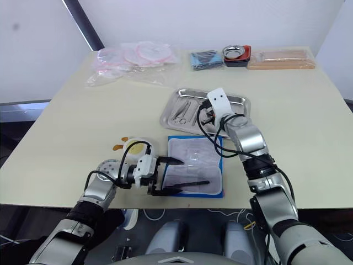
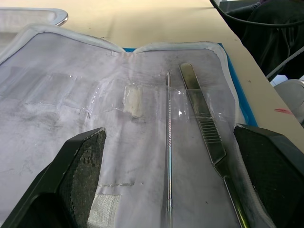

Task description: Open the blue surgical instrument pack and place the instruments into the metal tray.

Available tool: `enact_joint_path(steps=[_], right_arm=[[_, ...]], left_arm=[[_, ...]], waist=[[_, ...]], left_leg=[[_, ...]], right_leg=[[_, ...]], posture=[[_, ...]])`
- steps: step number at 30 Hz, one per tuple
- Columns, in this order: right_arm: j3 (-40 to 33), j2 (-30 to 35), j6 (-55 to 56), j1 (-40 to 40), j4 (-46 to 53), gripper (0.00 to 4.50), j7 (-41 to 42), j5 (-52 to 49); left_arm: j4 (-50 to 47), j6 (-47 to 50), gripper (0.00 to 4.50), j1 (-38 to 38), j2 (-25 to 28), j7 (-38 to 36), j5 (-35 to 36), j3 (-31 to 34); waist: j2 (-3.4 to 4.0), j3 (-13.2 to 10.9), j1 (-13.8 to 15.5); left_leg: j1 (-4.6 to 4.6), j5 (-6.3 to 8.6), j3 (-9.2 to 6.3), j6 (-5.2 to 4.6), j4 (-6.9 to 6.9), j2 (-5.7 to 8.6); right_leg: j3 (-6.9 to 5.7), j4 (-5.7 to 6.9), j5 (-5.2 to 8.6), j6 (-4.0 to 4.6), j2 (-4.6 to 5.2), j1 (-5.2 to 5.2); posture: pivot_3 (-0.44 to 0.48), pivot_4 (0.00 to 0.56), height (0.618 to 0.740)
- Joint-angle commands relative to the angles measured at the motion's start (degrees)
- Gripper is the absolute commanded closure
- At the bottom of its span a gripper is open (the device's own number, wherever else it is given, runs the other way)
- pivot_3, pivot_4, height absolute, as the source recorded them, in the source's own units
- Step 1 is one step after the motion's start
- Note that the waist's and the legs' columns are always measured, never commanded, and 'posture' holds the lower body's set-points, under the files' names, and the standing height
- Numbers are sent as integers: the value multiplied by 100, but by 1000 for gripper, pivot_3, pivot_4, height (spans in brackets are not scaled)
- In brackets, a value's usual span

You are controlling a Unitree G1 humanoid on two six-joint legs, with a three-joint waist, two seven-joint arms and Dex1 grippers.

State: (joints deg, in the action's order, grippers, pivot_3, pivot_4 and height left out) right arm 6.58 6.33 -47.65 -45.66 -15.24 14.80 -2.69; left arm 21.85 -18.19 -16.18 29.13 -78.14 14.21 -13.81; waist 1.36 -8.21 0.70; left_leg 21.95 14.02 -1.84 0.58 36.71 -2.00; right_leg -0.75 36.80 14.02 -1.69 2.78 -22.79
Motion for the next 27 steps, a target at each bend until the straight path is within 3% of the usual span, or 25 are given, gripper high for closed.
enact_joint_path(steps=[1,12,20,23,27], right_arm=[[-298,-260,-6,-338,-260,4431,-515,22],[-786,-748,-593,-452,-605,4431,-1234,-93],[-718,-733,-703,-391,-584,4431,-975,-204],[-713,-694,-721,-360,-447,3279,-874,-249],[-717,-627,-758,-346,-264,1327,-813,-293]], left_arm=[[535,221,0,281,16,433,-695,-290],[511,246,0,313,54,451,-695,-275],[502,240,0,333,50,490,-708,-285],[507,242,0,334,46,496,-707,-280],[544,233,0,320,48,486,-708,-273]], waist=[[1,0,1],[1,0,-19],[1,0,-54],[1,0,-82],[0,-1,-110]], left_leg=[[2,-1,-3,-1,-1,1],[0,-10,-12,-17,-22,18],[0,-13,-17,-22,-22,25],[1,-14,-20,-24,-22,29],[6,-18,-31,-31,-23,42]], right_leg=[[0,0,0,0,-1,0],[13,0,0,0,-1,0],[18,0,0,0,1,0],[21,0,0,0,1,1],[30,0,0,-1,2,0]], posture=[[0,150,740],[0,150,740],[0,150,740],[0,150,740],[0,150,740]])
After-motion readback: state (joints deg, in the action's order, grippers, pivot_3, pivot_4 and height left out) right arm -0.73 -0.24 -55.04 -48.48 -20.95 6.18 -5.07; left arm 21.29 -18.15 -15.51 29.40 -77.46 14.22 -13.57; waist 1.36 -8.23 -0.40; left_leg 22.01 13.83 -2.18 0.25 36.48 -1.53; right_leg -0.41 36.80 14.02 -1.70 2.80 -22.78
